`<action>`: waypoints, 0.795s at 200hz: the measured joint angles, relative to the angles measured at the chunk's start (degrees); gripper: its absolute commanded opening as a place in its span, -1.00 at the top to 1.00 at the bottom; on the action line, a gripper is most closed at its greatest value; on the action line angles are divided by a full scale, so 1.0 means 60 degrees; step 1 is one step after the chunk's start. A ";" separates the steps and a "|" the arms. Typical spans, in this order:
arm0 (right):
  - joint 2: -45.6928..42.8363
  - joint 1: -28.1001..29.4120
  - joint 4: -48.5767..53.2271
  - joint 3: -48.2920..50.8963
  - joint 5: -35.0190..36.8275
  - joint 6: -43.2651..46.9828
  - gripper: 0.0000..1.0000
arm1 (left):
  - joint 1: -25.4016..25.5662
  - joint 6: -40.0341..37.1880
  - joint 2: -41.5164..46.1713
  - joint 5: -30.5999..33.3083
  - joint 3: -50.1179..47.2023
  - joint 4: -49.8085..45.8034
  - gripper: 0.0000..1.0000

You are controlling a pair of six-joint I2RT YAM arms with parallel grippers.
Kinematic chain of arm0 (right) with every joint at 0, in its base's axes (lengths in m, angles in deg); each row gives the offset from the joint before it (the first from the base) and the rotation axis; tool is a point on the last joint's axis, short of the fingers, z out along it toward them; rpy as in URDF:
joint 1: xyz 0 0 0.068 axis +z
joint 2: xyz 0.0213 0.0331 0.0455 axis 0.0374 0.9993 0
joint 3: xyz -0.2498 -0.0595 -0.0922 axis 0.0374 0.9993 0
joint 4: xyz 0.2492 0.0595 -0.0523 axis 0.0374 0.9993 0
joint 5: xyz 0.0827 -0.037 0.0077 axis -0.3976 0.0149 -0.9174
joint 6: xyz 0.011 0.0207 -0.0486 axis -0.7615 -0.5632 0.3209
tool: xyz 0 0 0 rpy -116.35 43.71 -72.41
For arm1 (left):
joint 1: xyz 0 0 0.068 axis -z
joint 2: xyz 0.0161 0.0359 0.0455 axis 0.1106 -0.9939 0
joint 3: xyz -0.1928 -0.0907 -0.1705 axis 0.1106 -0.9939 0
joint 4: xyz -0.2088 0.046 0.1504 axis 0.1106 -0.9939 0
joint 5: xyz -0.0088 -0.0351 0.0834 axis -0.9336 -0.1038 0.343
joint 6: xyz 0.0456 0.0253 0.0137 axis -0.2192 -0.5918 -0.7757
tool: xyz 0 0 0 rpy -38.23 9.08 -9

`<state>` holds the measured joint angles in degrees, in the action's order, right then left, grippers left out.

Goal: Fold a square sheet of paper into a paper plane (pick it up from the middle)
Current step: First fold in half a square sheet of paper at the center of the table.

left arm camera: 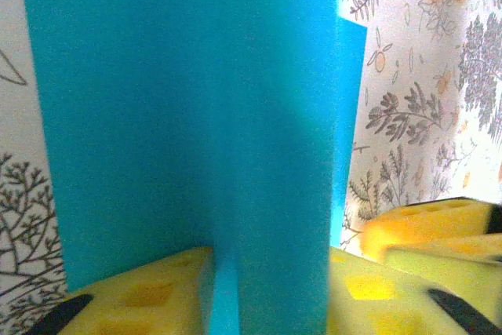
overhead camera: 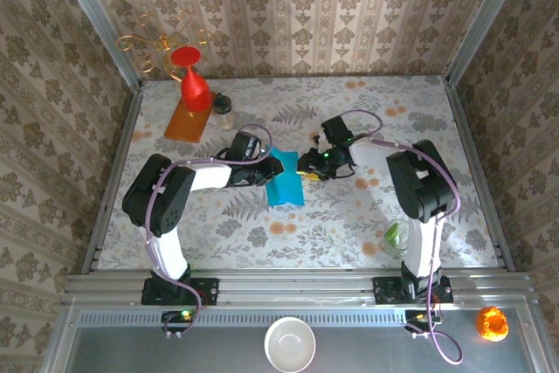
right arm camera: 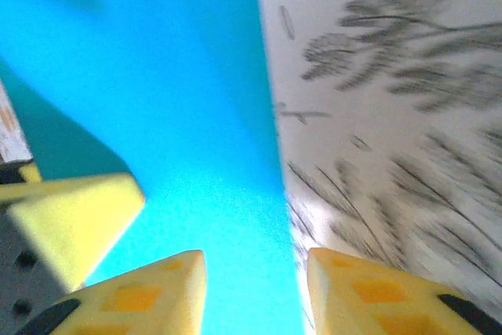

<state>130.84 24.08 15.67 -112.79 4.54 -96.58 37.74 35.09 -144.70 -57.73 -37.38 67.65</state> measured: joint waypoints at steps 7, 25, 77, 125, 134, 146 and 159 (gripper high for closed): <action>-0.0339 -0.0171 -0.0015 0.0189 -0.0004 0.0066 -0.09 | -0.0044 -0.0066 0.0102 -0.0055 0.0000 -0.0051 0.33; -0.1239 -0.0594 -0.0200 0.0554 -0.0084 0.0164 -0.26 | -0.0160 -0.0168 0.0612 -0.0339 -0.0004 -0.0069 0.35; -0.2087 -0.1067 -0.2007 0.1056 -0.1708 -0.0087 -0.54 | -0.0576 0.0062 0.2040 -0.1963 -0.0004 0.1177 0.42; -0.2065 -0.0918 -0.3155 0.1151 -0.3093 -0.0597 -0.50 | -0.0641 0.0841 0.2029 -0.3260 0.0000 0.2350 0.46; -0.2033 -0.0878 -0.3293 0.1147 -0.3268 -0.0652 -0.47 | -0.0641 0.0936 0.1993 -0.3377 0.0004 0.2503 0.46; -0.1989 -0.0860 -0.3428 0.1144 -0.3421 -0.0747 -0.42 | -0.0641 0.1075 0.1912 -0.3472 0.0004 0.2699 0.46; -0.1956 -0.0860 -0.3497 0.1144 -0.3570 -0.0798 -0.36 | -0.0645 0.1177 0.1789 -0.3541 0.0004 0.2827 0.47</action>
<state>119.10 18.92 -5.31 -105.93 -16.88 -101.37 33.88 42.15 -133.97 -78.97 -37.36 84.61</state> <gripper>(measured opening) 0.705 0.271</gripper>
